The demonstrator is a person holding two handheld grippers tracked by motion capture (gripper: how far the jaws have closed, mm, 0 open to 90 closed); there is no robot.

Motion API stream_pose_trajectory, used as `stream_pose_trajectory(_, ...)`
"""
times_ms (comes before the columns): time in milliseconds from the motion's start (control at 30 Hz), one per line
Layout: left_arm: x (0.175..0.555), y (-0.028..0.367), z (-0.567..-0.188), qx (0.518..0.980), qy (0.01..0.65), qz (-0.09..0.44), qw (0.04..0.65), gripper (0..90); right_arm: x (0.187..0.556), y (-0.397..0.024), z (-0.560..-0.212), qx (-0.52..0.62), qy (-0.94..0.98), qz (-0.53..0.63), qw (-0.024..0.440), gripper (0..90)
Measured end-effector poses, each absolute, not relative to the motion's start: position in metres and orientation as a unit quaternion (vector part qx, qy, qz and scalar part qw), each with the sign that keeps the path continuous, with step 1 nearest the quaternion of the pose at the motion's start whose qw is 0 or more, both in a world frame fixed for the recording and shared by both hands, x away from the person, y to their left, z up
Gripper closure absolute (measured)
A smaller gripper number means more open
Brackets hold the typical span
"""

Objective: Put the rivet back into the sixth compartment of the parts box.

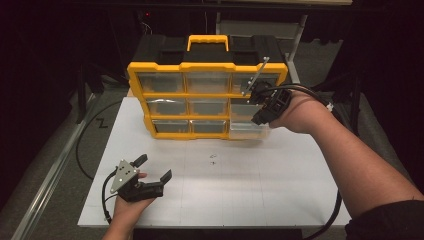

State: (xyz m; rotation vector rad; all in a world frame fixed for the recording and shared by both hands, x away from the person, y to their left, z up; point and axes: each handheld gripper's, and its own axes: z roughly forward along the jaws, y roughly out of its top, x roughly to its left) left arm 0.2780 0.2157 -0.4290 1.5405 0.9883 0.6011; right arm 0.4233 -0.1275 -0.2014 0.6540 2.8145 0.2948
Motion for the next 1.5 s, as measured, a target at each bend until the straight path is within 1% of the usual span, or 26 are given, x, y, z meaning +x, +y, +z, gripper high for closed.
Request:
stream_pose_trajectory(533,0.278,0.216,-0.429,0.655,0.422,0.255,0.572,0.4,0.439,-0.121,-0.208,0.228,0.962,0.094,0.117,84.1)
stream_pose_trajectory(933,0.278,0.216,-0.429,0.655,0.422,0.256,0.572,0.4,0.442,-0.120,-0.210,0.228,0.962,0.092,0.118,83.4)
stream_pose_trajectory(1000,0.278,0.216,-0.429,0.655,0.422,0.256,0.572,0.4,0.442,-0.120,-0.210,0.232,0.960,0.095,0.123,76.1)
stream_pose_trajectory(1067,0.278,0.216,-0.429,0.655,0.422,0.256,0.572,0.4,0.443,-0.121,-0.208,0.236,0.958,0.102,0.124,71.3)
stream_pose_trajectory(1233,0.279,0.216,-0.429,0.657,0.421,0.256,0.571,0.4,0.438,-0.122,-0.201,0.239,0.957,0.107,0.127,68.0)
stream_pose_trajectory(1500,0.278,0.215,-0.430,0.658,0.419,0.256,0.571,0.4,0.421,-0.126,-0.197,0.234,0.958,0.110,0.127,65.4)
